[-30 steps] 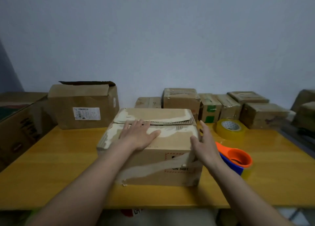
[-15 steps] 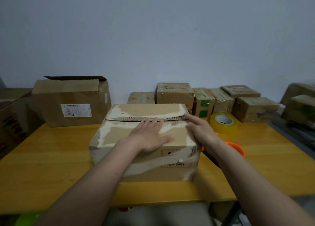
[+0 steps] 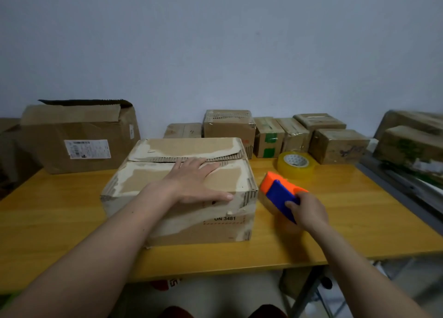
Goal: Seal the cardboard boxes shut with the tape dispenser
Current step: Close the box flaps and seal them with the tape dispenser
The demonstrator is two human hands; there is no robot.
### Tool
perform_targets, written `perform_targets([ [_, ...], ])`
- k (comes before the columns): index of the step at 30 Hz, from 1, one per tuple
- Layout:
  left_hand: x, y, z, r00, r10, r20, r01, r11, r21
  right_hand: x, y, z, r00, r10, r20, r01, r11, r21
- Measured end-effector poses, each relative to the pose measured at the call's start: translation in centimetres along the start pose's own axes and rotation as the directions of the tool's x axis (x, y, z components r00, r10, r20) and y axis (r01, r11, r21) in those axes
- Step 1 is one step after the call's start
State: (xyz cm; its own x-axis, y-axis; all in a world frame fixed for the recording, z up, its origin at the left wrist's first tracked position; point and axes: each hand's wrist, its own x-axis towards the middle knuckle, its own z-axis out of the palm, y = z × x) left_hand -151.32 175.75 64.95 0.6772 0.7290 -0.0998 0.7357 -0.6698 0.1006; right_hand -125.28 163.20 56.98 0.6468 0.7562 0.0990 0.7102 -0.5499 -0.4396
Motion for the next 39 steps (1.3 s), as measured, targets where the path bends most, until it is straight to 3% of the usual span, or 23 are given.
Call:
perform_targets([
  [2, 0.3, -0.2, -0.1, 1.000, 0.011, -0.007, -0.011, 1.000, -0.023, 0.2, -0.5, -2.0, 0.998, -0.056, -0.040, 0.066, 0.933, 0.354],
  [5, 1.1, -0.9, -0.6, 1.000, 0.013, 0.009, -0.012, 0.999, -0.053, 0.0, -2.9, -5.6, 0.966, -0.223, -0.131, 0.253, 0.707, 0.660],
  [7, 1.7, -1.4, -0.7, 0.999, 0.027, 0.018, -0.024, 0.992, -0.121, 0.0, -5.2, -7.6, 0.932, -0.323, -0.167, 0.331, 0.563, 0.757],
  [11, 3.2, -3.4, -1.3, 0.998, 0.037, -0.057, -0.054, 0.943, -0.330, 1.6, -10.4, -10.0, 0.847, -0.508, -0.155, 0.379, 0.373, 0.847],
  [15, 4.8, -6.6, -2.3, 0.993, 0.020, -0.120, -0.081, 0.843, -0.532, 5.5, -16.5, -9.0, 0.791, -0.611, 0.031, 0.152, 0.245, 0.958],
  [17, 5.6, -8.1, -2.4, 0.988, -0.044, -0.146, -0.079, 0.672, -0.736, 7.7, -18.5, -7.5, 0.775, -0.616, 0.141, 0.049, 0.281, 0.958],
  [19, 6.3, -9.1, -2.4, 0.976, -0.175, -0.133, -0.063, 0.356, -0.932, 9.5, -19.5, -5.8, 0.766, -0.596, 0.240, -0.015, 0.358, 0.934],
  [21, 6.8, -9.7, -2.7, 0.957, -0.281, -0.071, -0.032, 0.141, -0.989, 10.5, -19.9, -4.5, 0.782, -0.525, 0.337, -0.090, 0.440, 0.894],
  [25, 6.8, -9.4, -4.1, 0.956, -0.291, 0.034, 0.048, 0.042, -0.998, 11.2, -20.9, -4.1, 0.810, -0.377, 0.450, -0.232, 0.498, 0.835],
  [28, 6.5, -9.2, -6.3, 0.937, -0.330, 0.119, 0.094, -0.090, -0.991, 11.2, -21.4, -4.5, 0.827, -0.313, 0.467, -0.256, 0.530, 0.808],
  [31, 5.4, -9.1, -8.9, 0.921, -0.338, 0.194, 0.135, -0.190, -0.972, 10.5, -21.8, -5.1, 0.838, -0.304, 0.454, -0.231, 0.556, 0.799],
  [36, 3.6, -8.6, -11.9, 0.922, -0.236, 0.306, 0.212, -0.354, -0.911, 9.8, -22.2, -5.9, 0.829, -0.336, 0.448, -0.208, 0.558, 0.803],
  [39, 3.2, -8.2, -12.3, 0.876, -0.294, 0.382, 0.211, -0.479, -0.852, 9.7, -22.2, -6.4, 0.813, -0.353, 0.464, -0.209, 0.567, 0.797],
])
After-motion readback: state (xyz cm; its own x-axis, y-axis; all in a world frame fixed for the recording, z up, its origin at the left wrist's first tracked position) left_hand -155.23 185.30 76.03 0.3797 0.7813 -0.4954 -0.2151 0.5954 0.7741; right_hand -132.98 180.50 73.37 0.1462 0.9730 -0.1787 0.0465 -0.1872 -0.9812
